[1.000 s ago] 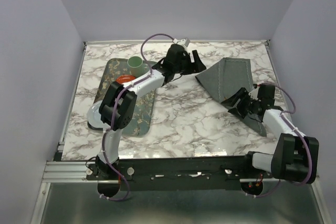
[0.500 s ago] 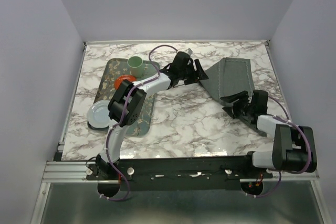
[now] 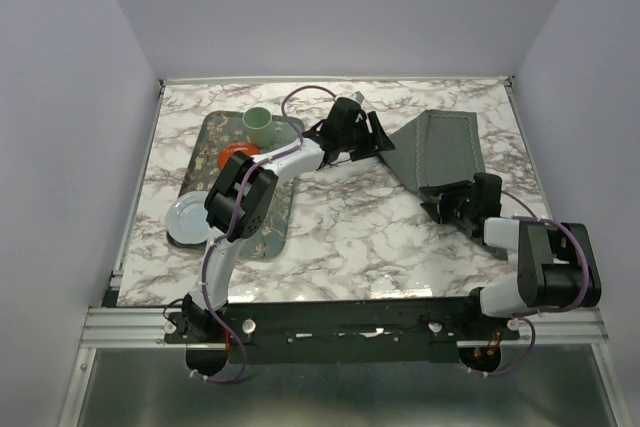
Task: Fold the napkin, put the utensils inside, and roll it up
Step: Fold the napkin
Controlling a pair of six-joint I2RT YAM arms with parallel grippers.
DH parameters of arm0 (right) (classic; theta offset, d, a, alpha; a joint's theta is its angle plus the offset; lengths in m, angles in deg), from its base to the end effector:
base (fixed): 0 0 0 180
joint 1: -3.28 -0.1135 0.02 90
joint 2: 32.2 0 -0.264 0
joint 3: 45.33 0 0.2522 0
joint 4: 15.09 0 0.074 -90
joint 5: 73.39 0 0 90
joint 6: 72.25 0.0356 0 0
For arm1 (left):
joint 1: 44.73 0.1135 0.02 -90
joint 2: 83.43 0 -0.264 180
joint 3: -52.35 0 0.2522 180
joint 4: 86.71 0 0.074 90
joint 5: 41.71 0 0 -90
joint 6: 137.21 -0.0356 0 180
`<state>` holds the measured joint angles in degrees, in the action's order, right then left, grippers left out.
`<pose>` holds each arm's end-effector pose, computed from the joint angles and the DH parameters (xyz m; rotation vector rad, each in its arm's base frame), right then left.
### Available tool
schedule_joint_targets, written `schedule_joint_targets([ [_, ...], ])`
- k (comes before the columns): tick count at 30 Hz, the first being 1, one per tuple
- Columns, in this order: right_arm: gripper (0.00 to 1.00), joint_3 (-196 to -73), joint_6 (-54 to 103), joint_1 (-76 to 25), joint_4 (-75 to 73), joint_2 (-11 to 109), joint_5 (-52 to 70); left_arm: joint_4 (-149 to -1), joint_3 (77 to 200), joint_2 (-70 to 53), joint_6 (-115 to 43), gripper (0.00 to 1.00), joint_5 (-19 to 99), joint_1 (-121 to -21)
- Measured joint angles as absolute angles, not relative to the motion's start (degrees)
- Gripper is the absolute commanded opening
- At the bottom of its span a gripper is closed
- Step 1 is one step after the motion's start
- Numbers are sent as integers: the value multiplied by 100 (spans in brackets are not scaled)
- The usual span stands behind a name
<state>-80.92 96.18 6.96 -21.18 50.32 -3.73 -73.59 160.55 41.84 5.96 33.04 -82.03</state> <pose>0.2394 -0.0030 0.1208 1.4666 1.9919 1.0360 0.3978 -0.3148 0.2005 -0.1433 2.3222 -1.1660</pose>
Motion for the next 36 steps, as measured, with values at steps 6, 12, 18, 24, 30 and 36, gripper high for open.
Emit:
schedule_joint_targets([
  [6,39,-8092,9793,696,-2133,5199,-216,-7359,16055,4182,574,73,3333,-8196],
  [12,21,-8111,9885,696,-2177,5247,-181,-7352,16055,4162,526,73,3383,-8196],
  [18,9,-8383,9828,672,-1906,5107,-178,-7346,16055,4073,480,73,3427,-8192],
  [24,6,-9134,9277,668,-1452,4958,-152,-7346,16044,4042,478,73,3433,-8183],
  [30,6,-10507,7858,661,-1191,5483,-360,-7348,15958,4007,478,73,3433,-8150],
  [36,6,-11718,6025,661,-955,6090,-908,-7398,15908,3915,504,64,3400,-8139],
])
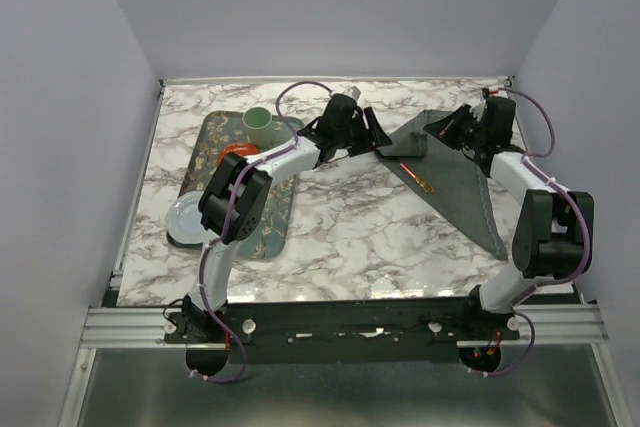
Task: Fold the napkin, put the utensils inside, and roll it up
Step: Fold the napkin
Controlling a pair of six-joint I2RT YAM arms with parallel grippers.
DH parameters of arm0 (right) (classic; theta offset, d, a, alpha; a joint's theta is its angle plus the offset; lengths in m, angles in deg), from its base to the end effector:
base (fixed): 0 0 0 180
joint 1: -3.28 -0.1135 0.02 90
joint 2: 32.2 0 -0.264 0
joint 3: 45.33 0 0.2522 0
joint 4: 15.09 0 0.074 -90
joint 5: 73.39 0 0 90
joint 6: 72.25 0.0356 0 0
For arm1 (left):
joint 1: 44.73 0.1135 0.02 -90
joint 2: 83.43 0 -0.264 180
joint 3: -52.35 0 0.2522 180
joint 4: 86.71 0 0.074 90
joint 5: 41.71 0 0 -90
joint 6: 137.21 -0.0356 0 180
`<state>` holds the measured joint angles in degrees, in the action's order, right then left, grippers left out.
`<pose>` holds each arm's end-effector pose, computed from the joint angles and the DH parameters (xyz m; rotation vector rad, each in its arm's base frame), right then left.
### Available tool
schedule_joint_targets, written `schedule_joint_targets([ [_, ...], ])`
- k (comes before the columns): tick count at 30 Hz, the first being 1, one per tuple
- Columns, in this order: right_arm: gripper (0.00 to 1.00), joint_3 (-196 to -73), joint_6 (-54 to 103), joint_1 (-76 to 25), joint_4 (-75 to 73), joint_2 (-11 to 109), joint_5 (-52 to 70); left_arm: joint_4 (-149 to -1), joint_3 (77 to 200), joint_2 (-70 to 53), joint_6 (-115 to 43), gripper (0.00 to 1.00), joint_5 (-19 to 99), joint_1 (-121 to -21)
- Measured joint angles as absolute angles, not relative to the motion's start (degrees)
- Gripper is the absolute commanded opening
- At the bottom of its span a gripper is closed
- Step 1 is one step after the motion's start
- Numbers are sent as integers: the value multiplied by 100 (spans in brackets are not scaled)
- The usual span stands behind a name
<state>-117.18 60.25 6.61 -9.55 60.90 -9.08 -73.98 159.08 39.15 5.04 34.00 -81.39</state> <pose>0.3643 -0.0057 0.2379 0.5419 2.0327 0.8773 0.3959 -0.3056 0.2152 -0.1410 2.2815 -1.1522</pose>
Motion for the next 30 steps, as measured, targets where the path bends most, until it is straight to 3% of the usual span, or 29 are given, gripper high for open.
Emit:
schedule_joint_targets([
  [4,5,-11917,5129,661,-787,6101,-1278,-7490,15910,3937,699,52,3241,-8082],
  [6,5,-11919,4707,659,-663,6099,-1398,-7641,15910,3985,845,50,3147,-8056],
  [11,5,-12118,4158,657,-335,6215,-1737,-7835,15941,4223,1121,50,2972,-7960],
  [30,6,-15385,3564,62,249,8377,-2419,-7958,14929,3513,1101,51,2992,-7676],
])
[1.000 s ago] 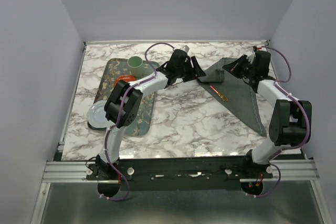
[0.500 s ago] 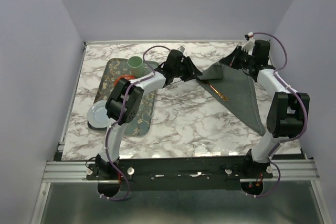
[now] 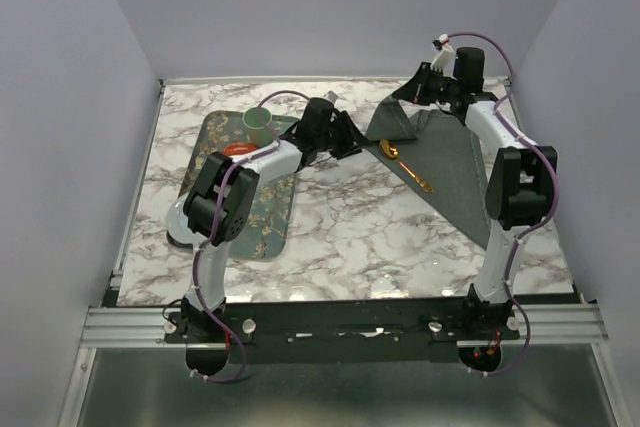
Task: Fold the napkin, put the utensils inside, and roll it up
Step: Fold the napkin
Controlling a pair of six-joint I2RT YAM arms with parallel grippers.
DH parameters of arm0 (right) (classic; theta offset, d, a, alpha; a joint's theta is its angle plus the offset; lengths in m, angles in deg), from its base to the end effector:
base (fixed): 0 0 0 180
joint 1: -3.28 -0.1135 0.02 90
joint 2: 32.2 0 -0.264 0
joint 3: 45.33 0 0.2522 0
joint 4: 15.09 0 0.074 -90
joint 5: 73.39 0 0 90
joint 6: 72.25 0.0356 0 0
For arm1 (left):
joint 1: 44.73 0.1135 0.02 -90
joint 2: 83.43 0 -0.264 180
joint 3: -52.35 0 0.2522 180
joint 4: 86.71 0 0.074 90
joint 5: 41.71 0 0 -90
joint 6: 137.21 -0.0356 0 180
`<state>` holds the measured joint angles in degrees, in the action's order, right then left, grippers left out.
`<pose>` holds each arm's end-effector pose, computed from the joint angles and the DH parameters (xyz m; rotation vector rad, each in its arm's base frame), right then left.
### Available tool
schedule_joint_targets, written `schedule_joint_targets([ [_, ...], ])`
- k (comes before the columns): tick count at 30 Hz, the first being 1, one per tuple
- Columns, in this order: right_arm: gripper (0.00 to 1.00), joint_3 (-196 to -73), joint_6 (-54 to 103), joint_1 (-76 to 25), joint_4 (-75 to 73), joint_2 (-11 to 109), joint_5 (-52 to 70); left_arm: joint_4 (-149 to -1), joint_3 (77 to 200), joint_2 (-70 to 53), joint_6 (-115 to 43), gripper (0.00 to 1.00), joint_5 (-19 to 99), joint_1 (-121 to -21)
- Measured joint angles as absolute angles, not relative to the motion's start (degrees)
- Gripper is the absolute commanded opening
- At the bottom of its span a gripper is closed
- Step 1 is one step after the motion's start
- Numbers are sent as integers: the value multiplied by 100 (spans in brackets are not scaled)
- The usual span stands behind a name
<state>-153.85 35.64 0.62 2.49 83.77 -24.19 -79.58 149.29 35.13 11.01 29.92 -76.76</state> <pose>0.4756 0.0454 0.2754 -0.2004 2.0054 0.9404 0.3969 -0.2615 0.2006 -0.3072 2.2940 -1.2294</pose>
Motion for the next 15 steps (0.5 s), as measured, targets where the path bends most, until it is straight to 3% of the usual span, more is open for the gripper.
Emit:
schedule_joint_targets([
  [12,9,-16859,2921,-194,789,9277,-2681,-8539,14837,3526,1160,49,2843,-7665],
  [15,9,-17208,2816,-237,865,9489,-2701,-8718,14853,3666,1201,64,2791,-7674],
])
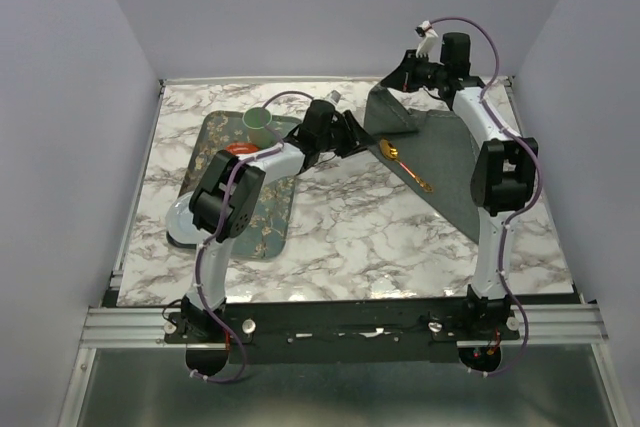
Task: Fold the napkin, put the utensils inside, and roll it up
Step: Fold the napkin
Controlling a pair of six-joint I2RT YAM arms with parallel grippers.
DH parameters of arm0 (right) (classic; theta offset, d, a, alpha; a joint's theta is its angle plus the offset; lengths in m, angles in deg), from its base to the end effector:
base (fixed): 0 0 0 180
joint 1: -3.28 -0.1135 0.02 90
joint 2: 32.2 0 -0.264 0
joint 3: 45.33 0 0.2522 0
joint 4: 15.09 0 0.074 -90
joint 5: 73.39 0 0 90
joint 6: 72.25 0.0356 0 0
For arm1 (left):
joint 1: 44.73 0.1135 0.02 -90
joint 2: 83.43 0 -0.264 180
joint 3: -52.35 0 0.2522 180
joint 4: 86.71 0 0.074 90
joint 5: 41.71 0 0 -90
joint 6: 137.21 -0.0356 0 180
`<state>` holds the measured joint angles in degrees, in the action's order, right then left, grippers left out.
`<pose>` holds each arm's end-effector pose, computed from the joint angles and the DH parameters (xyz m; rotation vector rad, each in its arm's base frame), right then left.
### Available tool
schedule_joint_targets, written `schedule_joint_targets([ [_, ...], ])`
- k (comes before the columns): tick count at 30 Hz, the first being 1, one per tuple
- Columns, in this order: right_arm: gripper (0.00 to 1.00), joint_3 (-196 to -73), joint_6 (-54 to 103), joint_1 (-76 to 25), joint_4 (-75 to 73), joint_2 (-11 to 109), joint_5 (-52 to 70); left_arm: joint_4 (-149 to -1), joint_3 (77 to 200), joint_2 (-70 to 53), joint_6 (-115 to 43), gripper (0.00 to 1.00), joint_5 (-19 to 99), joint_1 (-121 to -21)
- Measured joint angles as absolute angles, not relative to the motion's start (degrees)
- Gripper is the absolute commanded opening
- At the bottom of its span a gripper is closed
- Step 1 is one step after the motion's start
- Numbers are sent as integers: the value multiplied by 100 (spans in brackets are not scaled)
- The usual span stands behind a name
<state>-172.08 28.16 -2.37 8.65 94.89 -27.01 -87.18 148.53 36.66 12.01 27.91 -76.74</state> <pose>0.5175 0.0759 0.2819 -0.4181 1.9394 0.9349 0.4017 -0.2657 0.1970 -0.2670 2.2144 -1.3175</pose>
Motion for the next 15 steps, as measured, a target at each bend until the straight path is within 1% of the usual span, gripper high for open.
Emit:
schedule_joint_targets([
  [1,9,-17289,2799,-244,878,9552,-2703,-8756,14879,3732,1188,68,2775,-7674],
  [5,9,-17315,2729,-268,1031,9601,-2701,-8618,15204,3922,795,70,2771,-7671],
  [7,9,-17254,2709,-268,1045,9585,-2698,-8439,15499,3961,436,67,2869,-7671],
  [10,9,-17071,2711,-268,1069,9557,-2696,-8207,15954,3961,-103,66,3132,-7669],
  [12,9,-16922,2713,-268,1114,9531,-2696,-8120,16260,3987,-495,61,3372,-7667],
  [13,9,-16852,2720,-268,1130,9520,-2698,-8058,16525,4053,-781,55,3538,-7667],
  [15,9,-16747,2735,-268,1176,9498,-2698,-8002,16960,4228,-1155,52,3741,-7667],
])
